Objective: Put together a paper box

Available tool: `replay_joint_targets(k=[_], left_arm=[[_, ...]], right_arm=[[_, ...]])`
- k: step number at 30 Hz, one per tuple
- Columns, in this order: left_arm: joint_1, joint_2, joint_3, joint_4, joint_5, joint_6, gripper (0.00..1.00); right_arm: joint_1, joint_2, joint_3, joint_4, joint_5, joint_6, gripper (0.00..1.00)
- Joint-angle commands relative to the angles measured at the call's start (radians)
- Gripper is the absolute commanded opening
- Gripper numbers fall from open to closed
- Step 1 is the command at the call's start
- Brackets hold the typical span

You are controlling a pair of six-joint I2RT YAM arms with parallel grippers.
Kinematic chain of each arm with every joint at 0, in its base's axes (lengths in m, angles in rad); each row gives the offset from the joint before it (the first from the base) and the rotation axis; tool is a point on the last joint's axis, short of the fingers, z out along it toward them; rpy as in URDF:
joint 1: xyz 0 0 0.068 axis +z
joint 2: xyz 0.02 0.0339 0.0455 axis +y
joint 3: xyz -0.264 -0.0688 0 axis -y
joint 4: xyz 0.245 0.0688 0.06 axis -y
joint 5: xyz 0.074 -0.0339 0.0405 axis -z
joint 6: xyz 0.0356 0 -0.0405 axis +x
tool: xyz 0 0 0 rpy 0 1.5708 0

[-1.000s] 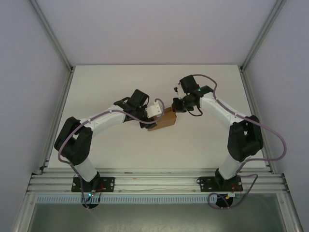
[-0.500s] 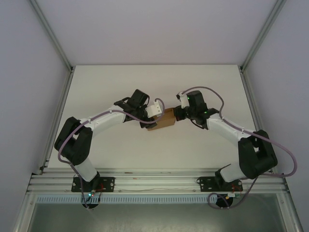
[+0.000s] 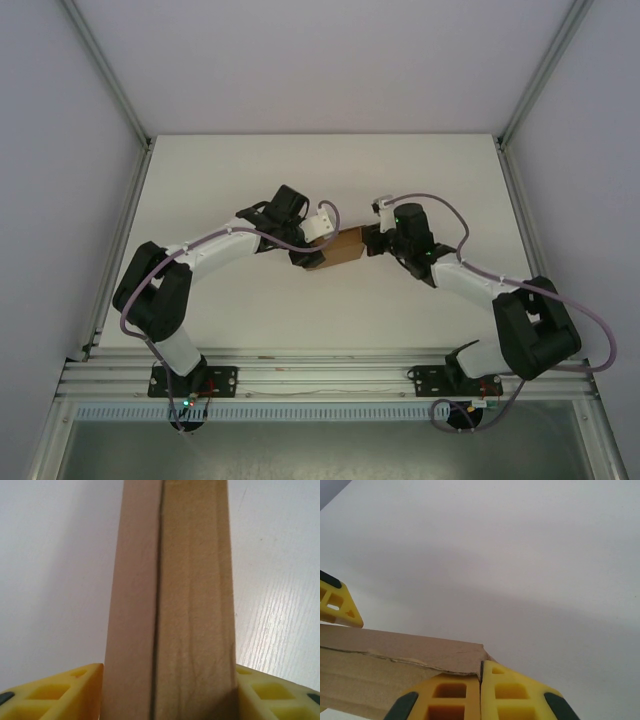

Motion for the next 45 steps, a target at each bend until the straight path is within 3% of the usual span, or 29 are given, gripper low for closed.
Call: replay_joint_targets(k=[1, 6, 7, 8, 12, 18, 20, 23, 28, 35, 39, 41, 45], left_arm=[[-0.004, -0.006, 0.009, -0.009, -0.021, -0.046, 0.70], [-0.007, -0.036, 0.013, -0.013, -0.016, -0.071, 0.87], [-0.011, -0.045, 0.014, -0.017, -0.014, -0.078, 0.97], [-0.007, -0.054, 0.017, -0.020, -0.015, -0.093, 1.00], [-0.007, -0.101, 0.009, 0.004, -0.050, -0.177, 1.00], [-0.006, -0.196, -0.029, -0.002, -0.207, -0.399, 1.00], [-0.004, -0.226, -0.059, -0.001, -0.244, -0.456, 0.90], [-0.003, -0.238, -0.040, -0.063, -0.279, -0.550, 0.62], [-0.004, -0.264, -0.083, -0.077, -0.257, -0.585, 0.53], [-0.003, -0.247, -0.096, -0.083, -0.332, -0.552, 0.52], [-0.001, -0.220, -0.076, -0.080, -0.335, -0.537, 0.32], [0.000, -0.205, -0.069, -0.083, -0.357, -0.535, 0.29], [0.003, -0.189, -0.061, -0.084, -0.363, -0.558, 0.08]], right_arm=[[0.010, 0.021, -0.042, -0.083, 0.063, 0.007, 0.06], [0.060, 0.021, -0.011, -0.127, 0.126, -0.010, 0.06], [0.070, 0.021, 0.001, -0.139, 0.155, -0.009, 0.06], [0.079, 0.023, 0.020, -0.169, 0.190, -0.009, 0.06], [0.123, 0.041, 0.082, -0.254, 0.300, 0.012, 0.06], [0.206, 0.061, 0.104, -0.282, 0.421, 0.041, 0.06], [0.224, 0.071, 0.110, -0.291, 0.437, 0.044, 0.05], [0.241, 0.088, 0.135, -0.322, 0.457, 0.038, 0.06], [0.244, 0.099, 0.161, -0.353, 0.449, 0.047, 0.06], [0.247, 0.103, 0.180, -0.365, 0.426, 0.049, 0.06], [0.251, 0.099, 0.182, -0.376, 0.425, 0.047, 0.06], [0.252, 0.095, 0.184, -0.381, 0.426, 0.045, 0.06], [0.252, 0.093, 0.179, -0.381, 0.419, 0.039, 0.06]])
